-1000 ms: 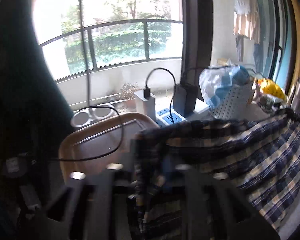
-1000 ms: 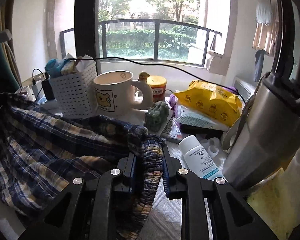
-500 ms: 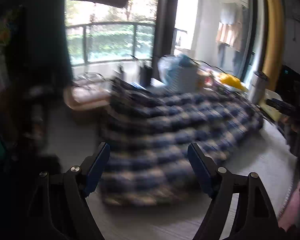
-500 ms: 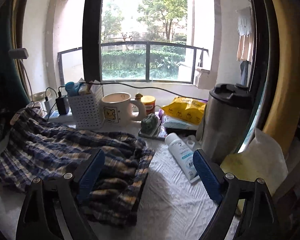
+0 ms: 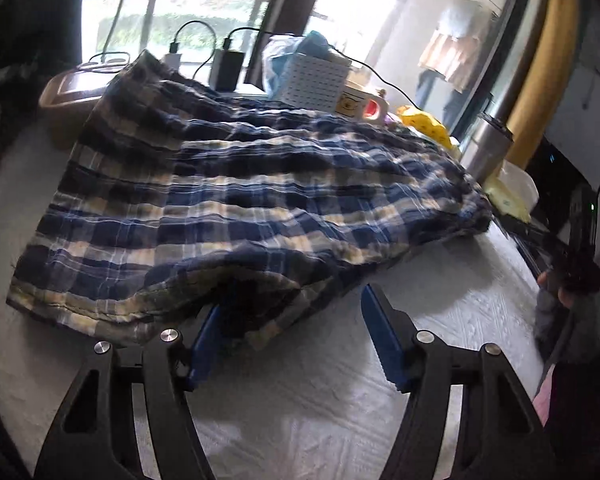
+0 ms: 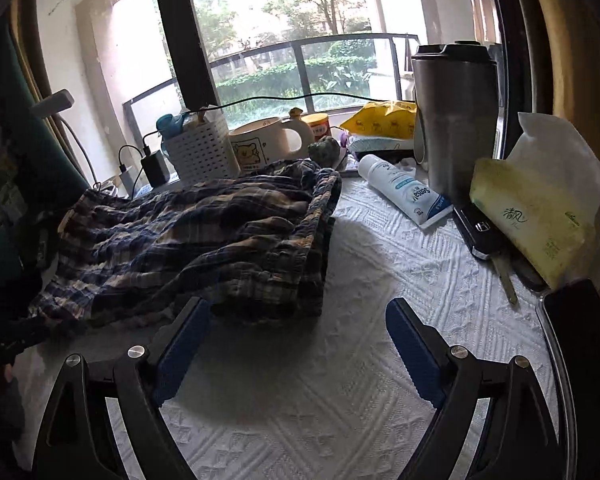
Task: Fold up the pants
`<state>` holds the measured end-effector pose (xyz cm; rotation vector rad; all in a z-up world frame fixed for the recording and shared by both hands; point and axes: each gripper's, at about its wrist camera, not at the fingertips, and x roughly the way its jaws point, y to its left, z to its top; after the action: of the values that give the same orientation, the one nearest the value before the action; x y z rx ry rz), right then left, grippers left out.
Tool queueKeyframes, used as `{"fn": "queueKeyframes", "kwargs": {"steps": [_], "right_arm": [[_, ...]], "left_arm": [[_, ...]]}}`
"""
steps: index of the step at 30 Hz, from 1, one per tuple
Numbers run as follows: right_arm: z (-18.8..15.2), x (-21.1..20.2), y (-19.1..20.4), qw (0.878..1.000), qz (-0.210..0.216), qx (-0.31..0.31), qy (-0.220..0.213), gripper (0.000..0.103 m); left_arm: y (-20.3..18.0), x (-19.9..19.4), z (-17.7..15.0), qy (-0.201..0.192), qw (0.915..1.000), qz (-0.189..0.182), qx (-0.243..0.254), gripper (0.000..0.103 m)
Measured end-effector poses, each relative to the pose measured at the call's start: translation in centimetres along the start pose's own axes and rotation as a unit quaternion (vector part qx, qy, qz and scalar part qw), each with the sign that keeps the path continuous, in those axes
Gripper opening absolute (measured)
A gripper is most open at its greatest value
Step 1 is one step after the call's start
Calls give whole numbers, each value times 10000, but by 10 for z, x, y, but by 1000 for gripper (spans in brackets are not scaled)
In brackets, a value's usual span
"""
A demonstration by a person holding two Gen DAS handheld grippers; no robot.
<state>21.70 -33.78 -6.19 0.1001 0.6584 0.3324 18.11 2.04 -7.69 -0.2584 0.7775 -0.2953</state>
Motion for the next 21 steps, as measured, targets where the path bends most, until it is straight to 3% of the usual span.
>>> {"fn": "queueKeyframes", "kwargs": {"steps": [3, 5, 6, 8, 10, 15, 21], "right_arm": [[4, 14, 2, 9995, 178, -31, 267, 87], [7, 29, 5, 9980, 311, -53, 540, 69], [8, 37, 6, 9972, 365, -50, 651, 65], [12, 49, 7, 9958, 427, -43, 814, 45], [15, 54, 8, 9951, 509, -84, 848, 29], [20, 36, 26, 9954, 352, -636, 616, 26], [36, -18, 33, 9935, 282, -1063, 295, 26]], "left_arm": [[1, 2, 2, -45, 10000, 50, -58, 59], [7, 9, 4, 23, 9998, 57, -186, 29], [11, 11, 5, 69, 9996, 27, -269, 24], [18, 12, 6, 86, 9990, -54, -429, 8], [18, 9, 5, 56, 9990, -125, -430, 6], [4, -7, -4, 42, 9998, -162, -146, 4], [-12, -48, -21, -57, 9991, -428, -18, 4]]}}
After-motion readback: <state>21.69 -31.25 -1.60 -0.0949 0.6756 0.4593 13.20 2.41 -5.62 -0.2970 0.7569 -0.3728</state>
